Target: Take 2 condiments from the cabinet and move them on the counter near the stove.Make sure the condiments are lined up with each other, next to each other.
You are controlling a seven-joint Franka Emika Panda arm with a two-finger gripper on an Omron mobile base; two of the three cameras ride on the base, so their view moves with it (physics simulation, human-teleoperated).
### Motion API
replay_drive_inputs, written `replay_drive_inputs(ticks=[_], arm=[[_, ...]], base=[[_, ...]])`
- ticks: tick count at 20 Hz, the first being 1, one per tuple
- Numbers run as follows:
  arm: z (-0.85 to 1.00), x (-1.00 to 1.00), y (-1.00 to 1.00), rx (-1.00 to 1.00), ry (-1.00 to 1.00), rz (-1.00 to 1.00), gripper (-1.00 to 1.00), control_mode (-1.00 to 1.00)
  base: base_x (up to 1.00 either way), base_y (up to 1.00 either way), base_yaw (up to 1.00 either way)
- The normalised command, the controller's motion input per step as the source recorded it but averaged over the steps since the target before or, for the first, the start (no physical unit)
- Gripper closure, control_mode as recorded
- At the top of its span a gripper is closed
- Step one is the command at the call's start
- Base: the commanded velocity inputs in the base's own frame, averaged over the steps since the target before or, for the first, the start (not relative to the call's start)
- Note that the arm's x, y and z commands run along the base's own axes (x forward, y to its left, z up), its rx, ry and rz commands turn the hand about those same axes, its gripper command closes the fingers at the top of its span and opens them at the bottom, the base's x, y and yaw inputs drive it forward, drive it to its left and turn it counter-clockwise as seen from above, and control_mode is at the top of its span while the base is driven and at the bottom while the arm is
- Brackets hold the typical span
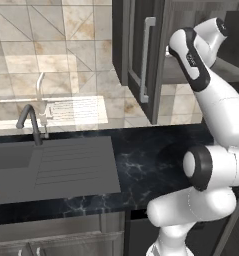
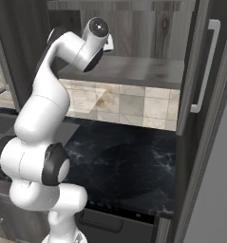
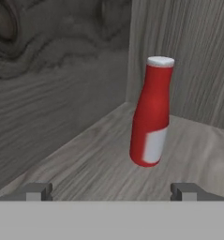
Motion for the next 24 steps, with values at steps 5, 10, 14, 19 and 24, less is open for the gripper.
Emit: replay_drive_inputs(ticks=[5, 10, 14, 19, 24], arm=[[-0.03, 0.08, 0.0, 0.0, 0.0, 0.04, -1.0, -1.0], [-0.02, 0.18, 0.0, 0.0, 0.0, 0.01, -1.0, -1.0], [0.0, 0.21, 0.0, 0.0, 0.0, 0.0, -1.0, -1.0], [0.0, 0.17, 0.0, 0.0, 0.02, 0.0, -1.0, -1.0], [0.0, 0.16, 0.0, 0.0, 0.03, 0.0, -1.0, -1.0]], base=[[0.0, 0.0, 0.0], [0.0, 0.0, 0.0], [0.0, 0.0, 0.0], [0.0, 0.0, 0.0], [0.0, 0.0, 0.0]])
